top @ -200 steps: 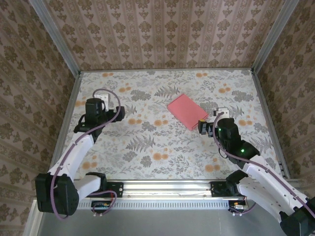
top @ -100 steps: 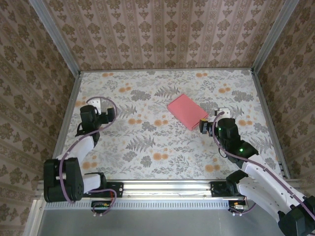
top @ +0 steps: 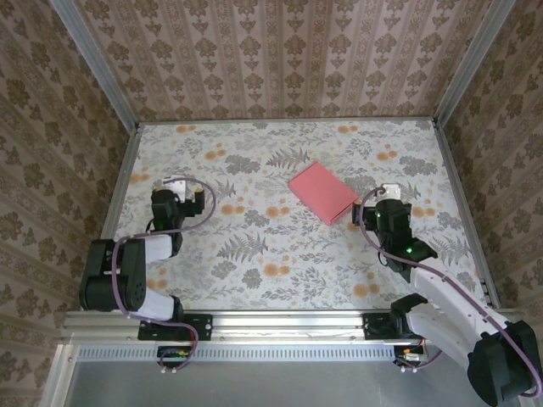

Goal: Fold the paper box

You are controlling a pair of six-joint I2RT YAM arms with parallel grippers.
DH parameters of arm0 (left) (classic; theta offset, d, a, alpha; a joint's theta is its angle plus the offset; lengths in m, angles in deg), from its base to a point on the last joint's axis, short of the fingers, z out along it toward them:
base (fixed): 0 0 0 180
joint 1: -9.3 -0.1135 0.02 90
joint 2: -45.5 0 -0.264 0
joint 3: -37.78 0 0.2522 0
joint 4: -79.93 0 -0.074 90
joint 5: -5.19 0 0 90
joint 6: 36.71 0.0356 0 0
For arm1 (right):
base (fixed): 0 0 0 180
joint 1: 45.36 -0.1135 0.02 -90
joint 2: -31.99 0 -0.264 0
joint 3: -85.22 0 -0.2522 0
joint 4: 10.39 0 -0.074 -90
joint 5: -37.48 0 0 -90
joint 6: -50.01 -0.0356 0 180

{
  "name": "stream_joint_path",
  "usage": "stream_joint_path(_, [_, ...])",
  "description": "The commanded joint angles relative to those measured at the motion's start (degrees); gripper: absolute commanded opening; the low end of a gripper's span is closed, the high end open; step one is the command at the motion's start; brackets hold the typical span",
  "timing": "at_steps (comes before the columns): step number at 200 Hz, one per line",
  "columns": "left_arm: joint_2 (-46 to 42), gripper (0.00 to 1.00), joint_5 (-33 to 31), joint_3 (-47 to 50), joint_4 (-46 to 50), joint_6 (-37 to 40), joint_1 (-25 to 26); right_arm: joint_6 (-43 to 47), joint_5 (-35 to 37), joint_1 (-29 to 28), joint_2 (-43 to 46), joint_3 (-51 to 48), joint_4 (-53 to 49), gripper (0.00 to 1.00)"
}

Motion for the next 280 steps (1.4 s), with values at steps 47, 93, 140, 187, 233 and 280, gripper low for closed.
stream_joint_path(47, [5.0,1.00,1.1,1.0,-9.3,0.2,-2.2,4.8,1.8,5.7,-9.6,0.2,14.4,1.00])
stream_joint_path(93, [4.8,1.00,1.3,0.8,-8.6,0.1,-2.2,8.5,-0.5,7.7,-18.5,0.8,22.8,1.00])
stream_joint_path(140, [4.8,1.00,1.4,0.8,-8.3,0.1,-2.3,9.5,-2.9,9.4,-24.1,-0.4,33.8,1.00])
stream_joint_path(187, [4.8,1.00,1.5,0.7,-8.2,0.0,-2.3,9.3,-8.6,11.6,-31.3,-3.8,48.1,1.00])
stream_joint_path(233, [4.7,1.00,1.5,0.8,-8.3,0.0,-2.3,9.1,-17.1,14.3,-36.1,-6.0,55.2,1.00])
stream_joint_path(280, [4.8,1.00,1.5,0.7,-8.3,0.0,-2.3,6.4,-16.9,16.4,-37.1,-3.1,50.9,1.00])
